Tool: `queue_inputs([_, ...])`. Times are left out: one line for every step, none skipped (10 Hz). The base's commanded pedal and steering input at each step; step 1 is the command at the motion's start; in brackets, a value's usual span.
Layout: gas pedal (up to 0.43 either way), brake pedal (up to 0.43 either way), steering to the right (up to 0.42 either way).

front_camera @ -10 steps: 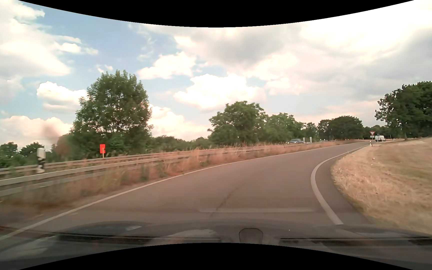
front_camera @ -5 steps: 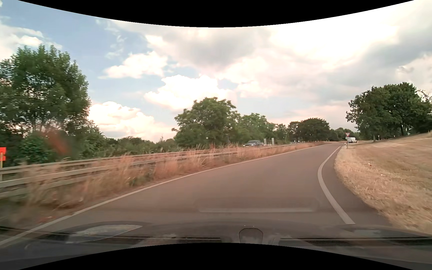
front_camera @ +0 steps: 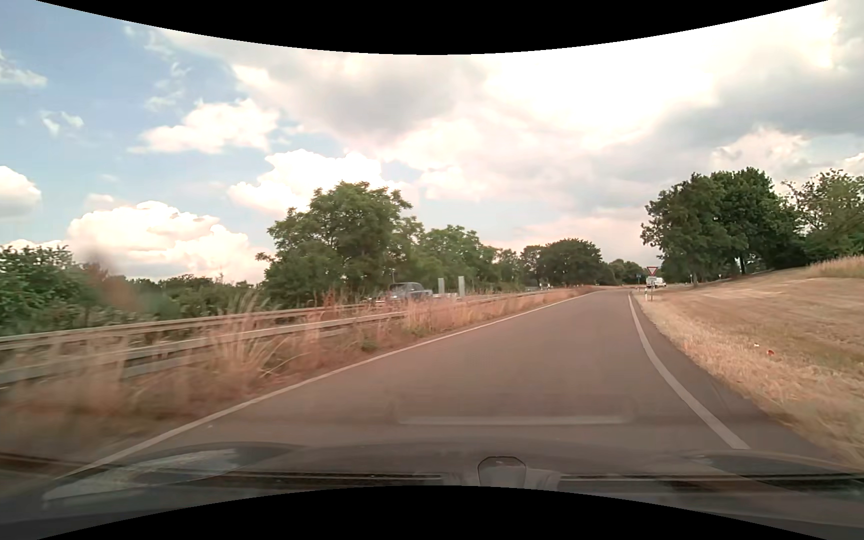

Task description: Follow the waypoints while adhering to traffic rules and regulations

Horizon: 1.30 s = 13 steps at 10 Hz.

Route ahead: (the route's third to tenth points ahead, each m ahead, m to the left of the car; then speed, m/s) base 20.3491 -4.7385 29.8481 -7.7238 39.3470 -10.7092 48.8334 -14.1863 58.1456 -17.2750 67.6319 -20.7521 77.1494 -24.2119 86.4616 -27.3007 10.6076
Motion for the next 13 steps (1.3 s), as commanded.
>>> queue_inputs([0.311,0.0,0.108])
queue_inputs([0.319,0.0,0.104])
queue_inputs([0.331,0.0,0.102])
queue_inputs([0.339,0.0,0.1])
queue_inputs([0.339,0.0,0.097])
queue_inputs([0.339,0.0,0.094])
queue_inputs([0.339,0.0,0.089])
queue_inputs([0.35,0.0,0.083])
queue_inputs([0.35,0.0,0.079])
queue_inputs([0.35,0.0,0.071])
queue_inputs([0.35,0.0,0.064])
queue_inputs([0.35,0.0,0.059])
queue_inputs([0.35,0.0,0.055])
